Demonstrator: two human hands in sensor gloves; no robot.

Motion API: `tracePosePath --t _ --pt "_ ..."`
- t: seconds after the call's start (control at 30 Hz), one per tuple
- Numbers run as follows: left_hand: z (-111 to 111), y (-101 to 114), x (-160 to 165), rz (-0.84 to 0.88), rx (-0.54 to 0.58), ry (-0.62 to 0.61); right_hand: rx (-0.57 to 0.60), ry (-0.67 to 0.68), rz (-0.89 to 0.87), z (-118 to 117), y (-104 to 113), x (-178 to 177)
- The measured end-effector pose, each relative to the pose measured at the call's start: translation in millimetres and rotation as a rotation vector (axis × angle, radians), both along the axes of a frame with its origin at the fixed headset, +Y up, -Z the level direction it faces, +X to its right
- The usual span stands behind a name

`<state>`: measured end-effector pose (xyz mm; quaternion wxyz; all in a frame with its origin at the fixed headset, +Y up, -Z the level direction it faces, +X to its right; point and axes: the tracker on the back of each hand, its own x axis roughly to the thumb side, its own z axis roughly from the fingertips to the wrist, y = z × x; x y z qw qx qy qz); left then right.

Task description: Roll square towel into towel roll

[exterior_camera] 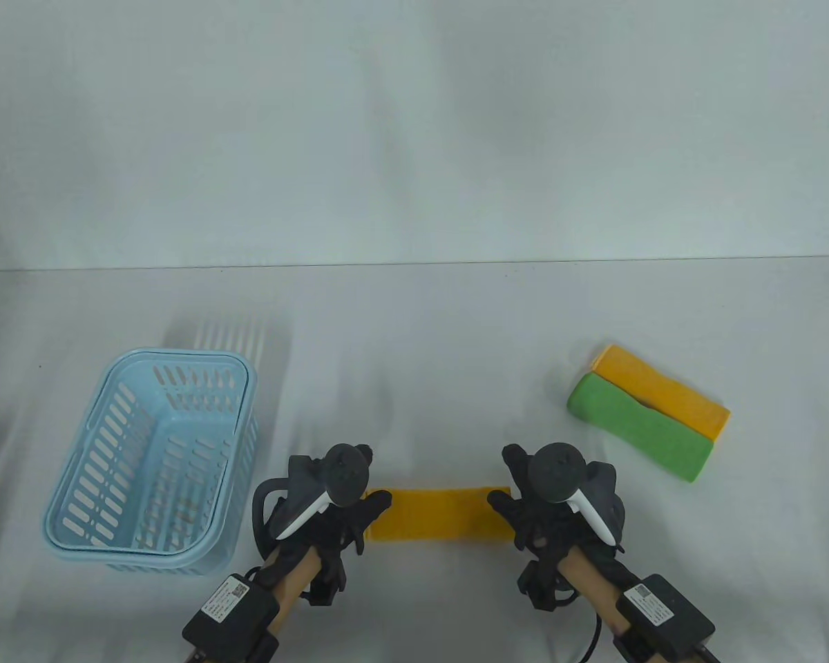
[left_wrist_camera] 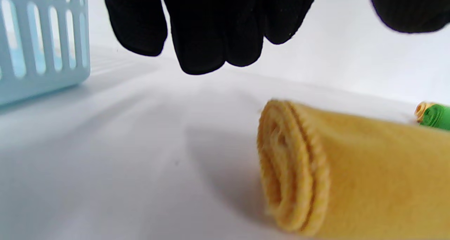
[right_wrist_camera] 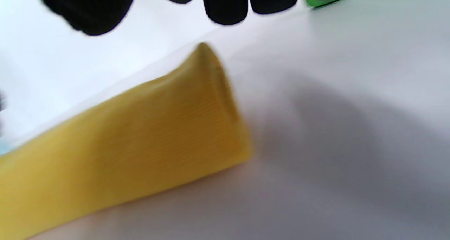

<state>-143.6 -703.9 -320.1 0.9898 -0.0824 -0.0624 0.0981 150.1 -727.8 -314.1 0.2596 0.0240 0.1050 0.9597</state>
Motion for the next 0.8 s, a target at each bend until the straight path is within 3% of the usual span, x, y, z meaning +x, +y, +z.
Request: tracePosePath --t 0.23,0.37,0.6,0.8 --pt "9.0 24.2 -3.2 0.032 0.118 -0.002 0.081 0.236 0.218 16.8 -0.1 -49.8" --pt "11.8 30.2 -5.5 0.049 0.145 -0.007 0.051 0.311 0.350 14.6 -5.4 -76.8" --pt "13.9 32.9 -8.2 0.066 0.147 -0.008 -0.013 0.319 0.525 -0.2 -24.4 -102.5" --pt "12.9 33.3 -7.7 0.068 0.154 -0.022 -0.035 0.296 0.535 -10.9 -28.4 -110.4"
